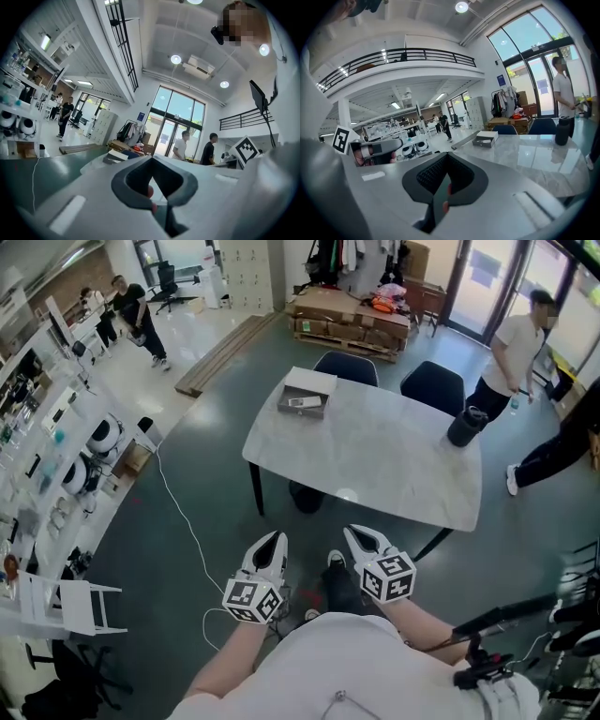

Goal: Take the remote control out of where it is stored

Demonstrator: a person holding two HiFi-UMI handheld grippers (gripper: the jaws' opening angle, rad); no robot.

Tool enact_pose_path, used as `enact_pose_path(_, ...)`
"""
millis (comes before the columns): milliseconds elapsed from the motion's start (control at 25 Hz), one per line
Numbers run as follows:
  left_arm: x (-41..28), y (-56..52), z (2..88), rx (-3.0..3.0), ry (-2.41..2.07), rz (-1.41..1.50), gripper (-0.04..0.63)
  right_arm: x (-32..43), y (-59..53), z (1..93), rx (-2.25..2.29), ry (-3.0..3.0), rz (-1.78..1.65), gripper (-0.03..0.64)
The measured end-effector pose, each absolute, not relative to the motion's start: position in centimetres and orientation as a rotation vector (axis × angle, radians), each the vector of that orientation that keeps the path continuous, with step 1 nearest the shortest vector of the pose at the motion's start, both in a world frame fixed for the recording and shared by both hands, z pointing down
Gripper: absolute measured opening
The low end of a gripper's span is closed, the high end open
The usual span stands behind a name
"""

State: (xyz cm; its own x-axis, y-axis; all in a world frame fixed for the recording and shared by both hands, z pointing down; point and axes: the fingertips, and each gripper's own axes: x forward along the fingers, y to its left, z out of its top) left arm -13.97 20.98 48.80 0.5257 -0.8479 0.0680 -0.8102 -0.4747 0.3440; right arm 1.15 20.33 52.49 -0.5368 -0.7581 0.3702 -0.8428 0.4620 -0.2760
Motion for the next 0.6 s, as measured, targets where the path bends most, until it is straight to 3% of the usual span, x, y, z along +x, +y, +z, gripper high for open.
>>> enact_pose_path(600,-16.4,0.5,48.7,2.390,-1.460,-0.146,0.000,-1.2,-1.8,52.4,1.332,-2.570,0.634,0.023)
